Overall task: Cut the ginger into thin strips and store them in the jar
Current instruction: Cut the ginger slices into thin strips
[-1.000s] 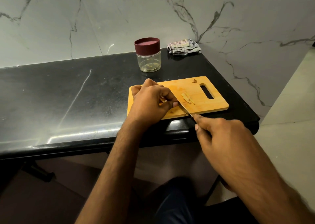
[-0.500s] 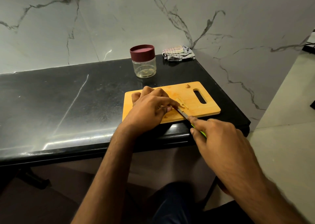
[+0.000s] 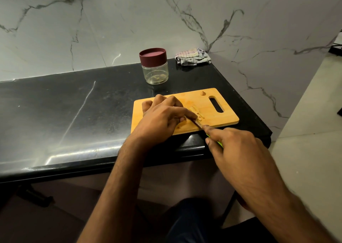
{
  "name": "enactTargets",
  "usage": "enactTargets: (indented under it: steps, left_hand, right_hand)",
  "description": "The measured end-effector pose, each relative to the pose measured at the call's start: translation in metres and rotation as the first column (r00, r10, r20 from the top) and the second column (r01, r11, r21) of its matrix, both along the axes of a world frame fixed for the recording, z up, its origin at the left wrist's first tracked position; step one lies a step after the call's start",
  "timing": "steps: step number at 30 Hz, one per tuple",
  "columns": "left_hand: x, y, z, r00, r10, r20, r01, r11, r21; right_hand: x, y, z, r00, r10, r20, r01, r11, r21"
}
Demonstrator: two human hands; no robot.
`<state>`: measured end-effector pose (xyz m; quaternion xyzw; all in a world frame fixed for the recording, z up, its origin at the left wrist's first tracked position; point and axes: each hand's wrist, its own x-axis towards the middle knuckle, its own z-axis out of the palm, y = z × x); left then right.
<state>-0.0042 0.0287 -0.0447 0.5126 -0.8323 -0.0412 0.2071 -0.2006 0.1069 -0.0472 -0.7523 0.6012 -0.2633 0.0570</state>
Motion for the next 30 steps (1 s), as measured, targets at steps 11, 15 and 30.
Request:
enactTargets:
  steps: [11, 15, 30]
  left_hand:
    - [0.002, 0.0, -0.004, 0.961, 0.091, -0.261, -0.102, 0.994, -0.031]
    - [0.001, 0.001, -0.003, 0.972, 0.085, -0.221, -0.103, 0.992, -0.07]
    - [-0.001, 0.0, -0.002, 0.98, 0.118, -0.158, -0.138, 0.983, -0.118]
  right_hand:
    - [0.008, 0.006, 0.003, 0.996, 0.029, 0.082, -0.034, 0.998, 0.059]
    - [0.016, 0.006, 0.004, 0.994, 0.066, 0.091, -0.073, 0.995, 0.074]
    - [0.017, 0.008, 0.003, 0.989, 0.07, 0.131, -0.08, 0.994, 0.074]
